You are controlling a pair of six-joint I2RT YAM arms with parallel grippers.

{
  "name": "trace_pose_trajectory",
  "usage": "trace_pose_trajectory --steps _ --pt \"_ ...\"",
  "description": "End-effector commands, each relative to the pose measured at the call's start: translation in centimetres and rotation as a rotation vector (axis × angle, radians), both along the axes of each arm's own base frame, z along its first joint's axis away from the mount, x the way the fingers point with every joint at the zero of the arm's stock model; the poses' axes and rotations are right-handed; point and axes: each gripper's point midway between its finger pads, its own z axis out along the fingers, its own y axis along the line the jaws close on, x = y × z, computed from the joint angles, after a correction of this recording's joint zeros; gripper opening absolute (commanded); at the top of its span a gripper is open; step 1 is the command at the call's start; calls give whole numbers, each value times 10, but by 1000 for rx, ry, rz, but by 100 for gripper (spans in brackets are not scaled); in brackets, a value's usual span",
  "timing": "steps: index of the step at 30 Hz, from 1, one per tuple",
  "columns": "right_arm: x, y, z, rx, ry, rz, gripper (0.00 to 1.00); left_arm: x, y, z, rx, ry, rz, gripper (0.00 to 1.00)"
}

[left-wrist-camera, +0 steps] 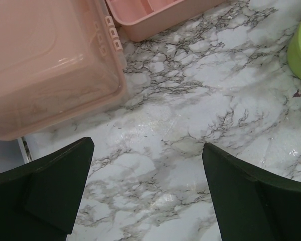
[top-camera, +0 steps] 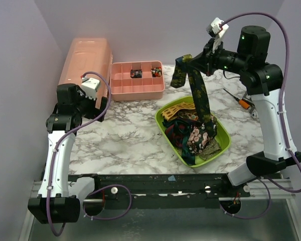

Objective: Roll the ties
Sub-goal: Pick up the tie from the bin.

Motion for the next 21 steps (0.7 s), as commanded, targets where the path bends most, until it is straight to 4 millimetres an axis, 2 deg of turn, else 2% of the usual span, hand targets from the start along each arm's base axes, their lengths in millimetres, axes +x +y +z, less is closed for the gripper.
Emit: trace_pose_trajectory --steps 1,7,8,10,13,16,21 --pt "-28 53 37 129 -25 189 1 9 17 18 -20 -18 144 98" --pt "-80 131 46 159 -58 395 1 22 37 37 -127 15 274 99" --pt "-87 140 49 169 -64 415 1 24 40 39 -140 19 289 99" --pt "-100 152 67 217 -92 453 1 28 47 45 -150 11 317 98" --pt "-110 157 101 286 -165 469 1 33 54 53 -150 -6 344 99" --pt "-110 152 128 334 -254 442 1 36 59 61 -142 -26 360 99" --pt "-117 145 149 400 -312 441 1 41 63 65 -164 -28 399 98"
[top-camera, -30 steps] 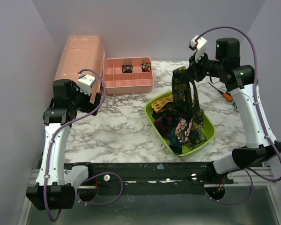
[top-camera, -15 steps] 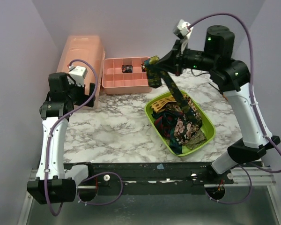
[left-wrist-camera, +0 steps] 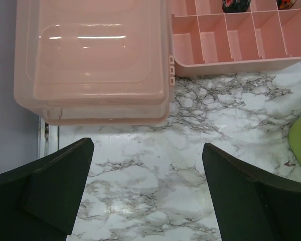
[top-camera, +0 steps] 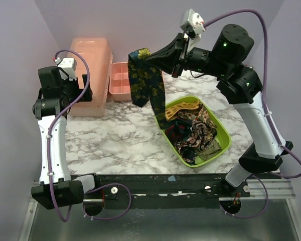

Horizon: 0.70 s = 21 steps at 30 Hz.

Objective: Roll the ties
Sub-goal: Pick up the tie from the bin, then move the bin to the corner of the board.

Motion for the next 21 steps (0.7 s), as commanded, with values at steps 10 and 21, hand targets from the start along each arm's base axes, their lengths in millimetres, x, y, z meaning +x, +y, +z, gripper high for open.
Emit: trace_pose_trajectory --steps 10,21 --pt "-31 14 -141 -226 302 207 1 3 20 -3 19 33 100 98" --pt "-95 -67 -378 -825 562 328 1 -15 23 -49 87 154 54 98"
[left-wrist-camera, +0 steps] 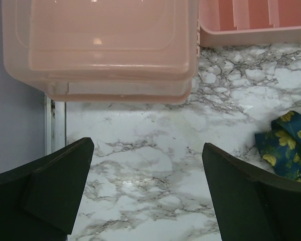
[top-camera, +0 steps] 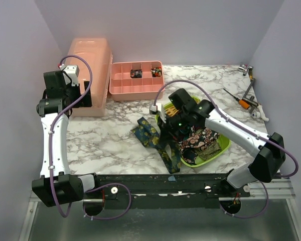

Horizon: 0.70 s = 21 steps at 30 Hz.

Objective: Roll the ties
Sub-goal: Move the bin to the corner of the board.

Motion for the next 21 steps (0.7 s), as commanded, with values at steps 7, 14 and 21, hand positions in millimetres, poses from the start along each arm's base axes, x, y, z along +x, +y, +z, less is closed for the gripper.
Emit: trace_pose_trajectory --steps 7,14,21 --pt "-86 -96 -95 -372 139 293 1 -8 7 -22 33 85 -5 98" --pt "-36 -149 -160 -693 -144 225 1 0 1 -26 -30 103 3 98" --pt "71 -195 -173 -813 -284 -14 1 6 -3 -29 -56 111 -14 99"
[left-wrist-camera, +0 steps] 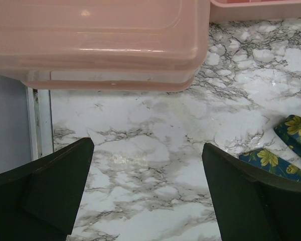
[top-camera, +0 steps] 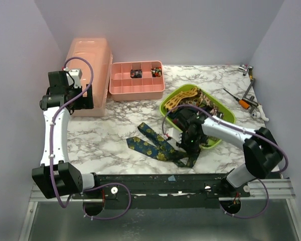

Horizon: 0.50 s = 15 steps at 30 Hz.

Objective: Roll the ties
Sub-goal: Move the bin to the corner of the board.

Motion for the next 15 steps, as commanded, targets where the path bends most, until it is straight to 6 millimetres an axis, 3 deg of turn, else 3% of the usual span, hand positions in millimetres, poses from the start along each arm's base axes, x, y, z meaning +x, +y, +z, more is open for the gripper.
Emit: trace_pose_trajectory --steps 1,6,10,11,12,15 --pt "117 -52 -15 -148 -281 -98 0 7 -3 10 -22 -25 -10 98" --pt "212 -90 -19 -164 -417 -182 1 12 -9 12 -27 -46 -62 98" --pt "287 -107 1 -166 -486 -324 1 13 -18 14 8 -75 -158 98" --pt "288 -104 5 -140 -431 -346 1 12 -22 14 9 -82 -190 99" --pt "292 -96 21 -90 -401 -370 1 11 -28 15 2 -91 -228 98" --pt "260 -63 64 94 -268 -356 1 4 -52 17 -19 -128 -393 99"
